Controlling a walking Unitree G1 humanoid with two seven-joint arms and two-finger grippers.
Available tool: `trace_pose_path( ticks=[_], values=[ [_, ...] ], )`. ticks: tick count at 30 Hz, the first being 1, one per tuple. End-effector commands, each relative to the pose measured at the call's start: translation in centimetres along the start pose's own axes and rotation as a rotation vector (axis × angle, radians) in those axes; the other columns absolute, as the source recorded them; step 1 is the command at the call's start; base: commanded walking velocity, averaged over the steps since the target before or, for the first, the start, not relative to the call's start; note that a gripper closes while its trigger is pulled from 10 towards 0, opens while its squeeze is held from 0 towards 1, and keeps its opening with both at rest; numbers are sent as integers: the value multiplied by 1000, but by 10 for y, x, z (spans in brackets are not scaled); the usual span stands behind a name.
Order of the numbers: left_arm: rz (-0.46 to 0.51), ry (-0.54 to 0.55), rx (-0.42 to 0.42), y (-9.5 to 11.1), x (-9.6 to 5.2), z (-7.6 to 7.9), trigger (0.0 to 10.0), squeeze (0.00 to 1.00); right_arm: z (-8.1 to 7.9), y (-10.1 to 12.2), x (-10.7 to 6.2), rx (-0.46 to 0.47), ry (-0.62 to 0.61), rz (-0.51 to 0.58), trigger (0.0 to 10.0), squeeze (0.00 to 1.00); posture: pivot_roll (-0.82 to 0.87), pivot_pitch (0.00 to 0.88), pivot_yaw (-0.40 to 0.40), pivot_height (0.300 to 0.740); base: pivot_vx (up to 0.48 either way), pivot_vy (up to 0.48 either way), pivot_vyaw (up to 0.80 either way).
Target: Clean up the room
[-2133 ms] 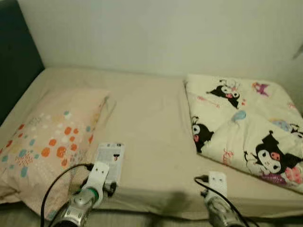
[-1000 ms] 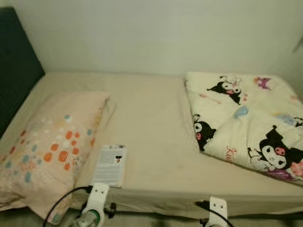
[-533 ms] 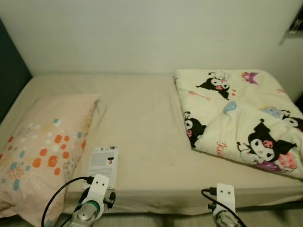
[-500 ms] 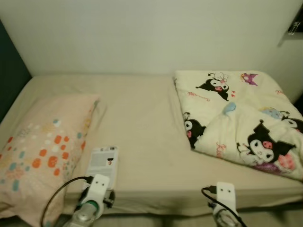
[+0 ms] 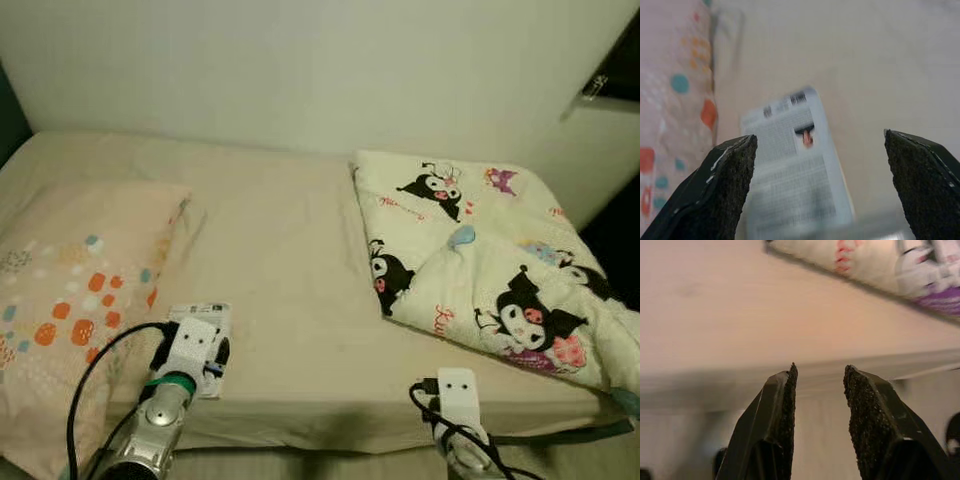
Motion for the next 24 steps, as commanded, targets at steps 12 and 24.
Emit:
trace_pose_path(
  ticks=[12, 24],
  values=[
    [-338, -112, -88, -66, -25, 25, 10000, 0, -20, -14, 5, 2, 87, -93, 10000, 0, 52, 28, -38, 740, 0, 0, 0],
    [-452, -96, -131, -80, -32, 24, 10000, 0, -34, -9, 9, -20, 189, -135, 10000, 0, 59, 7, -75, 740, 0, 0, 0]
  ],
)
Point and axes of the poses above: a point about 5 cm out from each wrist's last joint towards the gripper, its own x axis pointing out of the wrist towards the gripper, its own y axis along the axis of the wrist's last joint, z = x × y, the point moved 1 cm from there along x, pointing out of the wrist towards the gripper, and after that the axes turned 14 degrees about -x, right-handed, at the moved point
